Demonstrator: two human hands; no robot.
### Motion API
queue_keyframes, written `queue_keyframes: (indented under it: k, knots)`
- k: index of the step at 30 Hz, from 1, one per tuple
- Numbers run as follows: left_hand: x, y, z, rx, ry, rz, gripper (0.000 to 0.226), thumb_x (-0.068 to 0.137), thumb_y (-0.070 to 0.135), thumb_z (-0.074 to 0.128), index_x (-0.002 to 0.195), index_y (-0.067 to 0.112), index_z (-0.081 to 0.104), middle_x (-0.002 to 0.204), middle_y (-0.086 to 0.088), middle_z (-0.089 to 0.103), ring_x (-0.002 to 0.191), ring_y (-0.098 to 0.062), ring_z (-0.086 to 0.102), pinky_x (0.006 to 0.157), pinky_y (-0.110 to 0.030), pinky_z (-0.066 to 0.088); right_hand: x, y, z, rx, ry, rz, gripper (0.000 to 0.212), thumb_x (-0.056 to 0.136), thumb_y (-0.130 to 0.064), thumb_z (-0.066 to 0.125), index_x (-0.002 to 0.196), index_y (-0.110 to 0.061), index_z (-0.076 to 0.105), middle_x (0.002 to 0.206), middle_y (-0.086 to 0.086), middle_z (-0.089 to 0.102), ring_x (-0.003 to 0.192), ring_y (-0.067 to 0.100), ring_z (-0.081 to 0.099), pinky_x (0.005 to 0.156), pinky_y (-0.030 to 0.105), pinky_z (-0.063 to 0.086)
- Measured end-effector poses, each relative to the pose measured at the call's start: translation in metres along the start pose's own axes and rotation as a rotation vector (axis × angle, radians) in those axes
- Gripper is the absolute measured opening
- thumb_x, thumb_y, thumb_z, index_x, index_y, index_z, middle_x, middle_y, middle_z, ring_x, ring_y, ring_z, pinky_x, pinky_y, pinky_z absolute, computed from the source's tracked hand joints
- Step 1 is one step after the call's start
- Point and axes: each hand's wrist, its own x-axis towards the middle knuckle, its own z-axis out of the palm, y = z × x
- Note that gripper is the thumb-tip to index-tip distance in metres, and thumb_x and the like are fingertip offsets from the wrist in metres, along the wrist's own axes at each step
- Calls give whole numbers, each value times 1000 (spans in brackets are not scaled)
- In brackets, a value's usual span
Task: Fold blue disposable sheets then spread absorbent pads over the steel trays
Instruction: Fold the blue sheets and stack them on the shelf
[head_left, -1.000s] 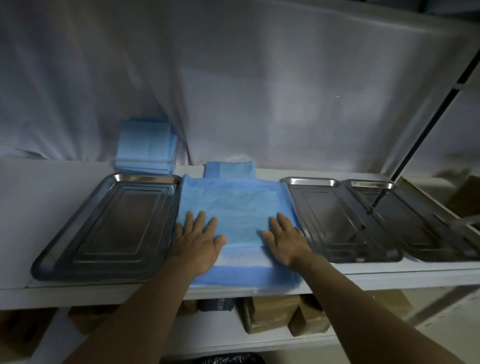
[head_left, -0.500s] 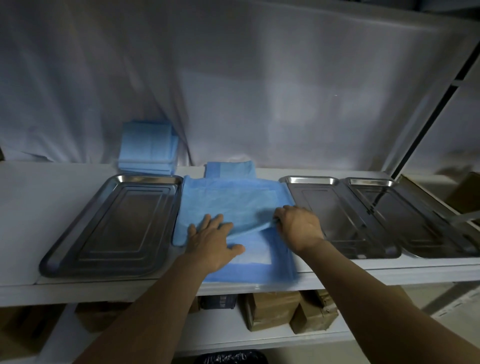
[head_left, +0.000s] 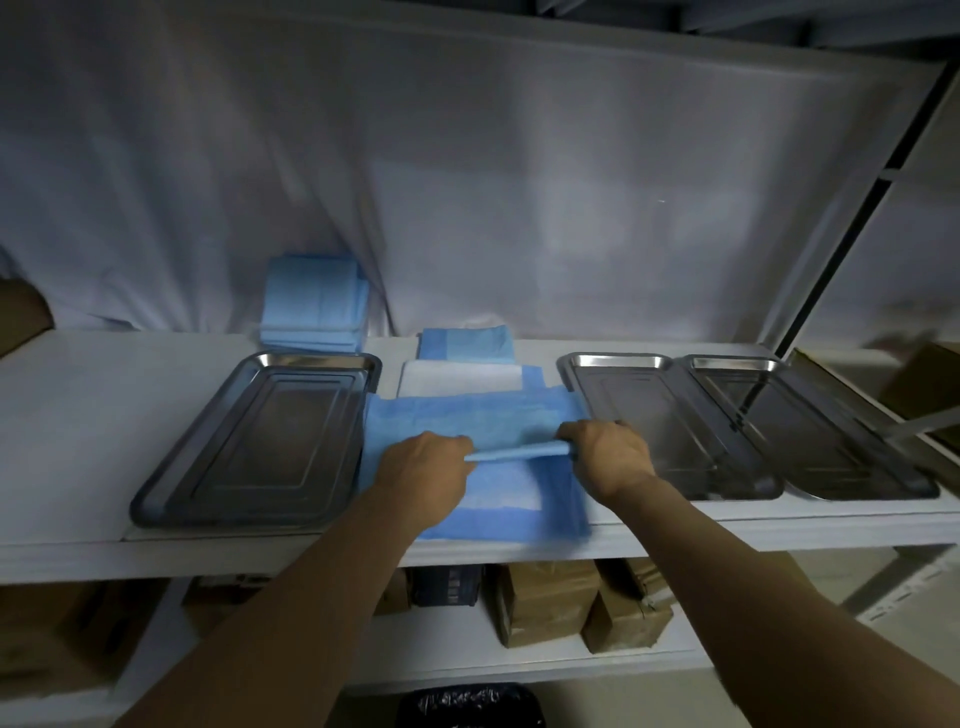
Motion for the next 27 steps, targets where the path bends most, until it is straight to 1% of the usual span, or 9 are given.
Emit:
queue_keyframes:
  k: [6,9,11,14,17,19,21,24,27]
  knots:
    - [-27,-33,16,-67,-64,-133,25,84,7,52,103,8,67,95,-6,65,93,-25,62,77,-29,50,-23,7,-12,122,-73,-8,32,95,-15,42,118,-30,57,111,3,65,101,26,61,83,29,44]
    - [-34,-37,3,-226,50,-154,11,84,5,55,85,5,66,78,-10,60,76,-24,56,63,-24,42,-30,11,-12,187,-92,29,22,95,-25,50,112,-27,63,108,3,67,98,25,62,79,31,48]
    - [-37,-39,-9,-393,108,-170,7,82,6,61,77,10,64,65,-3,54,65,-20,52,53,-24,36,-31,15,-16,242,-96,96,20,93,-29,55,109,-23,65,104,5,68,96,25,63,76,31,48]
    - [-43,-44,-15,-647,130,-236,14,79,2,65,69,10,60,58,-1,49,54,-14,44,50,-22,33,-31,22,-20,292,-157,159,23,86,-20,63,107,-13,68,103,10,69,93,26,64,76,29,48]
    - [-48,-51,-6,-708,118,-303,23,77,-2,65,60,7,53,57,-4,45,52,-13,40,50,-22,30,-30,24,-19,313,-306,203,25,82,-11,64,107,-5,68,105,13,68,88,23,65,79,28,54]
    - [-45,-57,3,-713,101,-328,25,80,1,65,61,9,52,57,-3,46,53,-13,42,50,-22,31,-25,24,-22,386,-336,240,26,82,-12,65,106,-1,67,96,13,68,78,21,65,74,28,56]
    - [-41,-62,7,-734,119,-342,24,83,7,64,64,9,49,60,-2,46,54,-14,42,52,-23,31,-17,24,-27,522,-261,272,29,83,-17,66,105,1,67,89,12,65,75,21,61,68,30,53]
    - [-31,-68,8,-752,235,-356,27,84,14,64,63,14,46,62,-1,46,59,-17,44,54,-24,32,-6,26,-29,819,-90,355,30,82,-13,69,106,3,66,99,18,65,85,25,59,76,34,51]
    - [-23,-66,6,-736,317,-341,16,86,14,63,75,13,52,69,0,51,67,-17,49,54,-23,34,3,26,-21,964,-92,461,37,79,-10,73,111,5,63,108,20,63,90,26,57,85,39,50]
